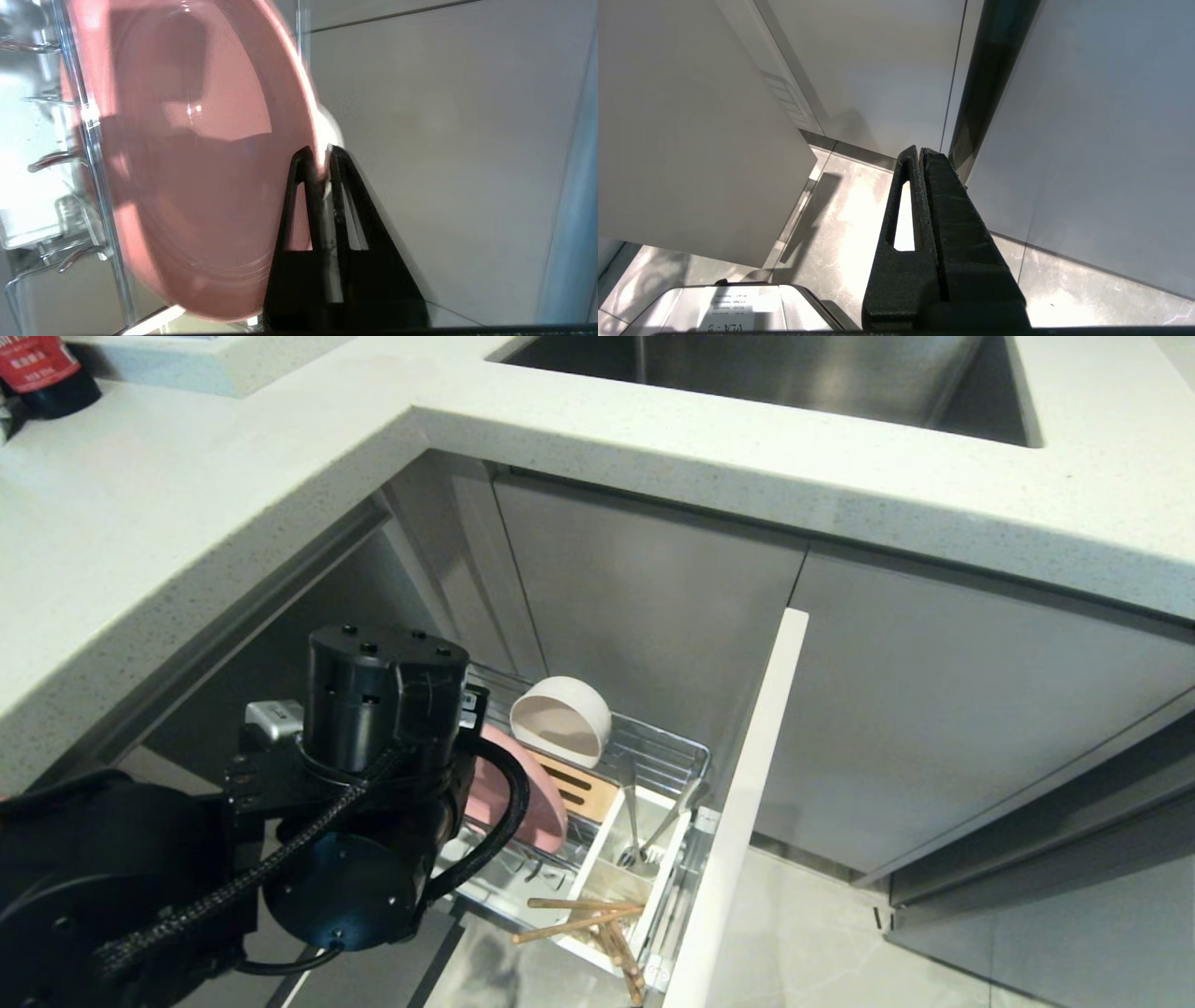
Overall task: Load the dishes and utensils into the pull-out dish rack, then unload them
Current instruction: Pick up the plate and place it in the cupboard
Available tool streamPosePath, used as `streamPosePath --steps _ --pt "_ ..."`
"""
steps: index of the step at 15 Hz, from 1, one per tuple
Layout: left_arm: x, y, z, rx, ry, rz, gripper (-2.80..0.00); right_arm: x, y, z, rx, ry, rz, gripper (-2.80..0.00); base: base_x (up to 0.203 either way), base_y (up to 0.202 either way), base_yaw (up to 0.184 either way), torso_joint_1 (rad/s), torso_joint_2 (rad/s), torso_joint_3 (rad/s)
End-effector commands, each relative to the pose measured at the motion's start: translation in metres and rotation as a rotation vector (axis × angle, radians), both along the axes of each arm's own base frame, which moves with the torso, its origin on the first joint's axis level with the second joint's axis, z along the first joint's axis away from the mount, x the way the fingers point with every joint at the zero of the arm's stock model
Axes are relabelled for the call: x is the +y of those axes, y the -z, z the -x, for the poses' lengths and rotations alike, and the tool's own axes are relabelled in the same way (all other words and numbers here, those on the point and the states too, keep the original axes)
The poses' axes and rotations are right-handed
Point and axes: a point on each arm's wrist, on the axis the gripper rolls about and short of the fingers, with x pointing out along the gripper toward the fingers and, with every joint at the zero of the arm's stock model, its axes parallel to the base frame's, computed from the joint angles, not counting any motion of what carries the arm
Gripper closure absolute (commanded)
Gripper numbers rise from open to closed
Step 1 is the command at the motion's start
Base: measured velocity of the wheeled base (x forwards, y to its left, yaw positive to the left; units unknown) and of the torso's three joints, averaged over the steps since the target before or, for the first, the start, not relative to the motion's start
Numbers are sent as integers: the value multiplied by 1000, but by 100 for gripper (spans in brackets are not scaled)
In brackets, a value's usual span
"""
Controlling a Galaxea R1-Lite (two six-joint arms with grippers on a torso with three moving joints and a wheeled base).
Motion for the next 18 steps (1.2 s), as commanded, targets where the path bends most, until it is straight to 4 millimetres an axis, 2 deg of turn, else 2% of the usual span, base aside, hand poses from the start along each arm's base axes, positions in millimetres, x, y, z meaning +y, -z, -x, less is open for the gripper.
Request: streamPosePath --steps 1,8,16,17,18 --pt "0 2 0 13 -5 -10 -280 0 0 0 1 0 0 0 0 0 0 0 0 0" --pt "3 -1 3 28 -3 -28 -280 0 0 0 1 0 0 0 0 0 0 0 0 0" --pt "30 -33 37 70 38 -97 -280 0 0 0 1 0 0 0 0 0 0 0 0 0" --pt "32 -37 40 67 37 -97 0 0 0 0 1 0 0 0 0 0 0 0 0 0" --pt "36 -42 43 63 38 -96 0 0 0 0 1 0 0 0 0 0 0 0 0 0"
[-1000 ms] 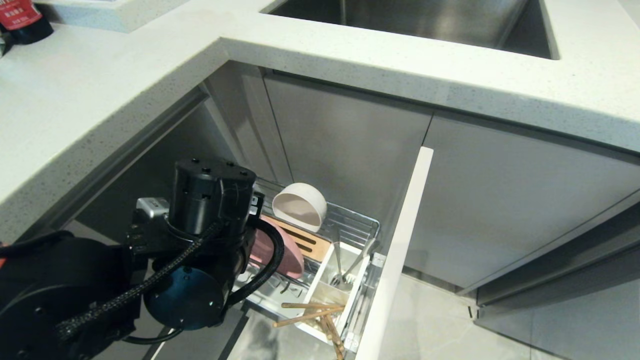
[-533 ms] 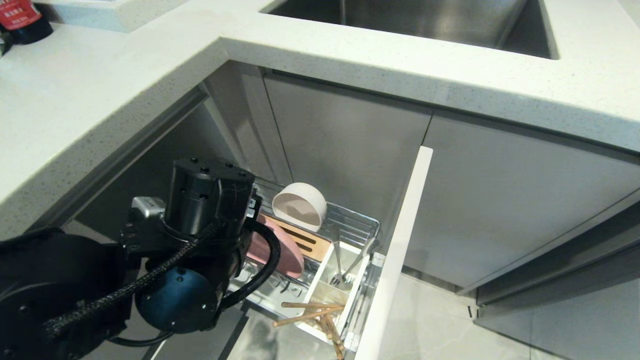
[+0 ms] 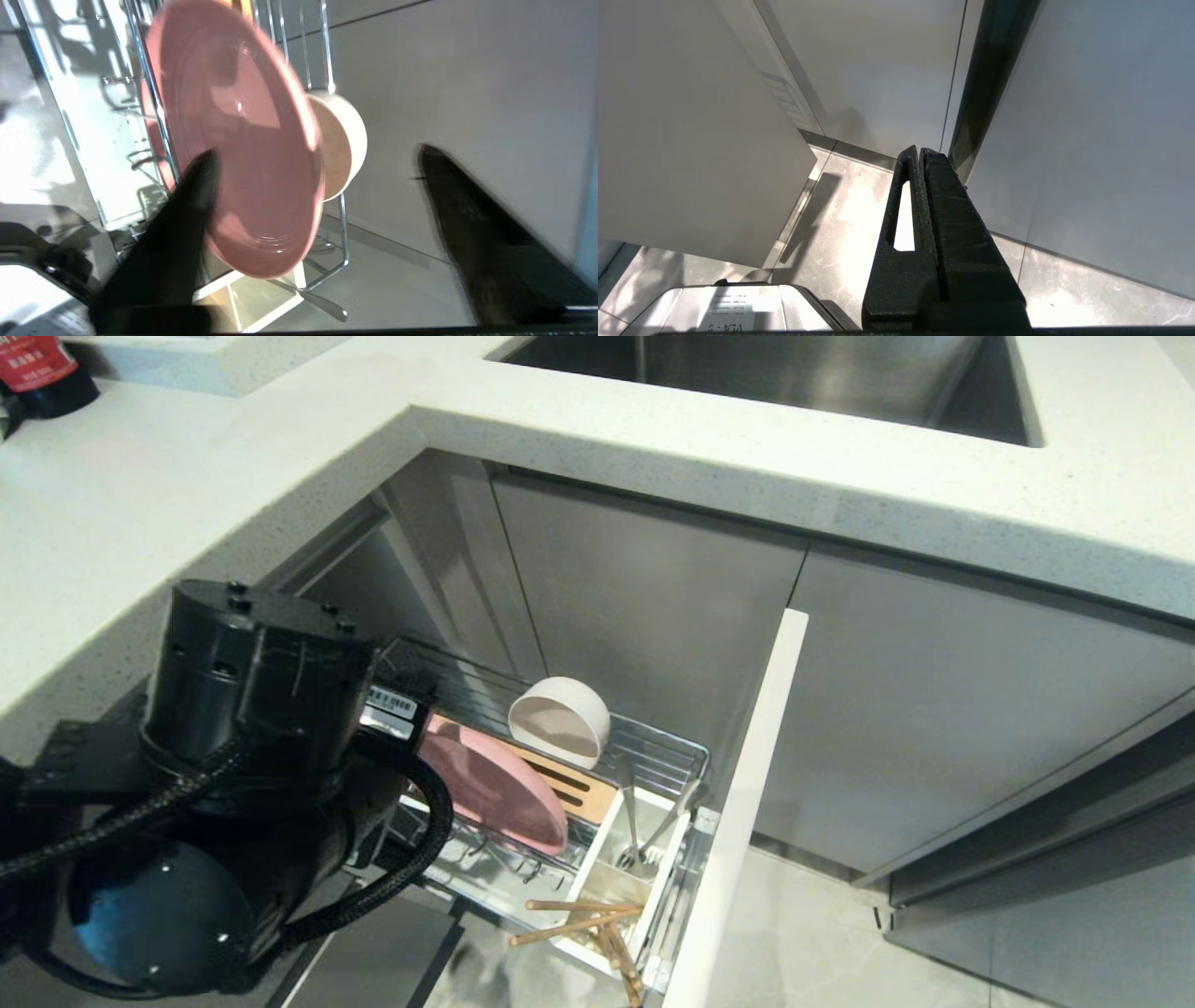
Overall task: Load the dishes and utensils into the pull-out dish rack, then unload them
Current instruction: Pick up the plate and place it in the cupboard, then take the plate out of the cupboard
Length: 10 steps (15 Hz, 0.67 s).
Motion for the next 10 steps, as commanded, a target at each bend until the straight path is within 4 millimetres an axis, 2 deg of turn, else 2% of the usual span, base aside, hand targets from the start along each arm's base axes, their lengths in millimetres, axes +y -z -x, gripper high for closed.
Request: streamPosePath --steps 1,3,10 --pt "12 -18 11 -30 -1 30 0 0 0 0 0 -1 0 0 0 0 0 0 0 0" --pt "21 -35 19 -40 15 -3 0 0 0 0 0 0 0 0 0 0 0 0 0 0" --pt "61 -129 51 -240 173 -118 0 0 0 0 0 0 0 0 0 0 0 0 0 0"
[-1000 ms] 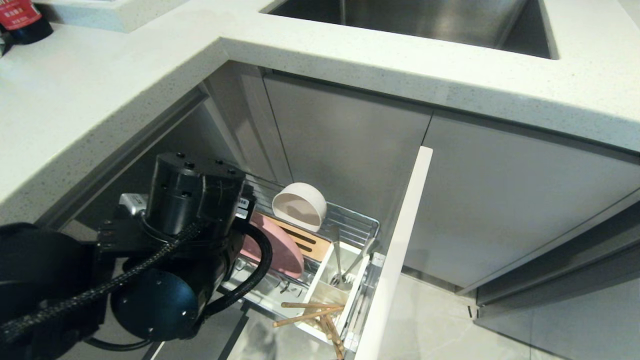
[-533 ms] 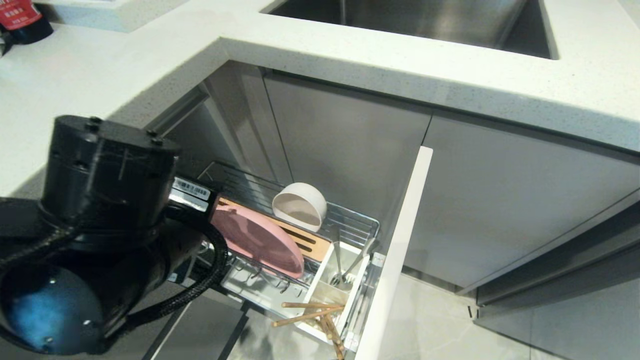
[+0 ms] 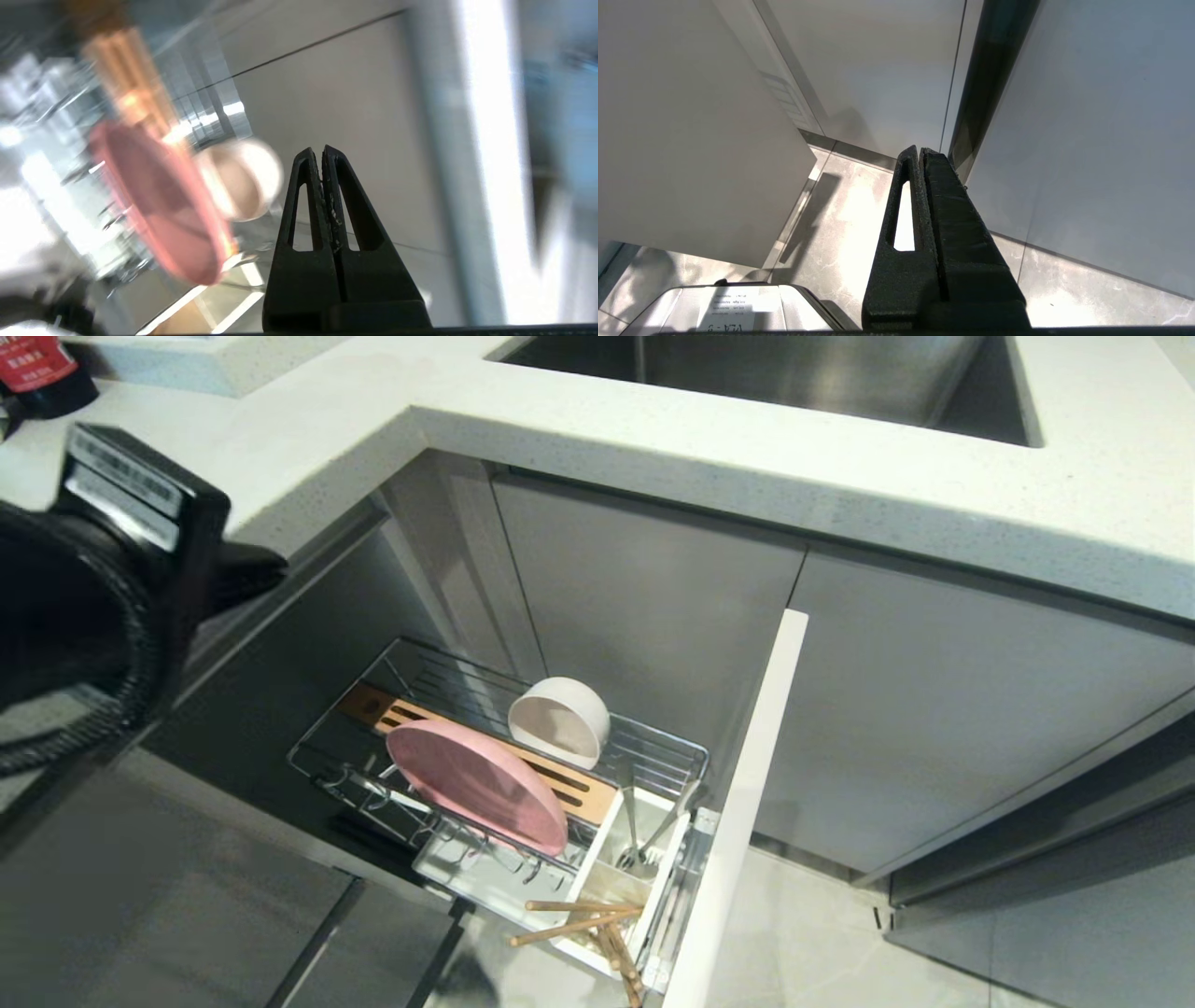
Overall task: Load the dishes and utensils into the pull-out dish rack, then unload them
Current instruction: Take the plate out of the cupboard
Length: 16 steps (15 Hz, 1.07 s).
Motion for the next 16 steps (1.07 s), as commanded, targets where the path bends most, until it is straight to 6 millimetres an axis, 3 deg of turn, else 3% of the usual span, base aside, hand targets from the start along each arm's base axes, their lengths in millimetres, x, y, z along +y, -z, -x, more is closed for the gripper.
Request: streamPosePath --steps 1,4,8,10,12,16 --pt "21 -30 15 -89 45 13 0 0 0 0 0 0 0 0 0 0 0 0 0 0" --pt "55 -62 30 -227 95 -17 0 0 0 0 0 0 0 0 0 0 0 0 0 0" --pt "100 -77 70 -411 101 -136 0 0 0 0 0 0 0 0 0 0 0 0 0 0" --pt "114 -79 96 -487 7 -239 0 0 0 0 0 -1 0 0 0 0 0 0 0 0" --pt "119 -78 136 -586 -28 -352 0 0 0 0 0 0 0 0 0 0 0 0 0 0" --pt "118 -53 194 -669 -103 -563 0 0 0 0 0 0 0 0 0 0 0 0 0 0"
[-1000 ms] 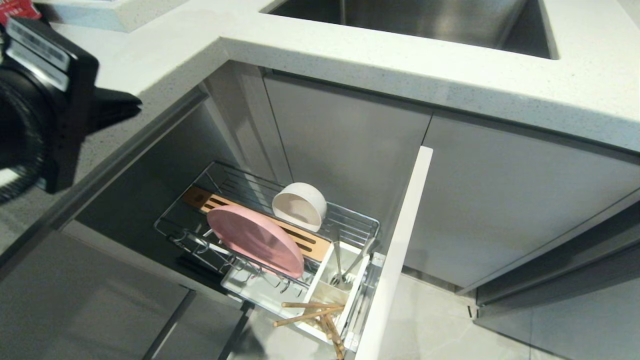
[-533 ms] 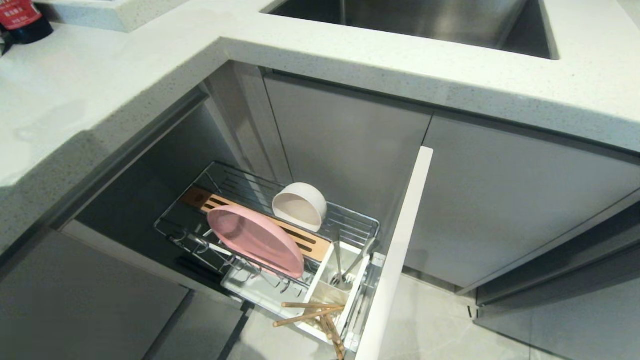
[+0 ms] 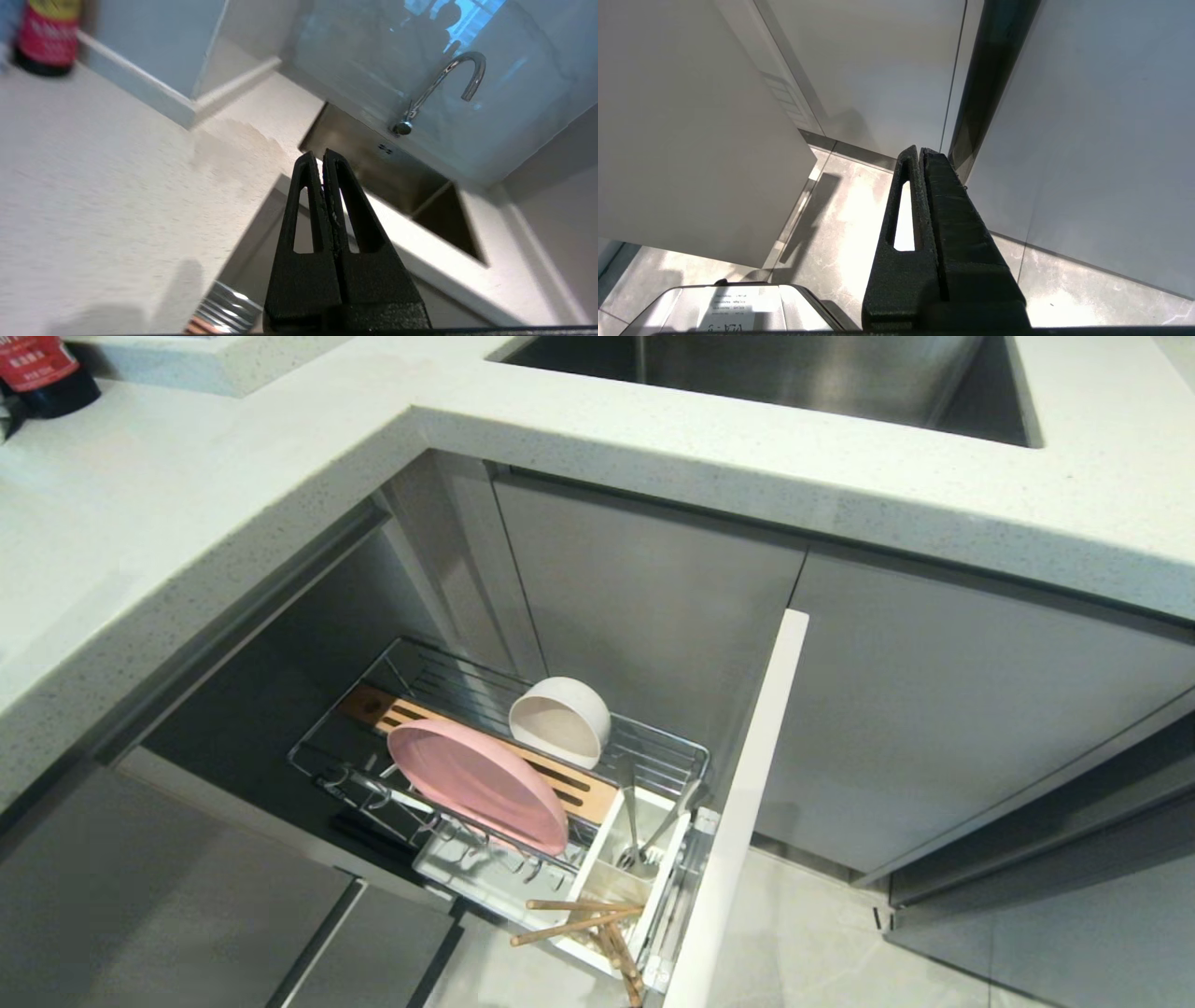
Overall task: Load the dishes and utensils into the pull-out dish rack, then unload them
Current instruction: Take the plate out of the cupboard
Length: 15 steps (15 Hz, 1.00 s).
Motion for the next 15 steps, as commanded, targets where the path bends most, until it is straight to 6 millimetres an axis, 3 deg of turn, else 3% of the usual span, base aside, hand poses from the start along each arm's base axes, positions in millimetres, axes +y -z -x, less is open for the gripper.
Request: streamPosePath --steps 1,3,5,11,15 --pt "-1 21 45 -75 -60 -71 0 0 0 0 1 0 0 0 0 0 0 0 0 0" --pt "-2 46 71 -83 -54 -145 0 0 0 0 1 0 0 0 0 0 0 0 0 0" --pt "-6 75 83 -58 -48 -219 0 0 0 0 1 0 0 0 0 0 0 0 0 0" --pt "-8 197 68 65 -131 -458 0 0 0 0 1 -1 0 0 0 0 0 0 0 0" --pt "-6 231 28 66 -196 -446 0 0 0 0 1 0 0 0 0 0 0 0 0 0"
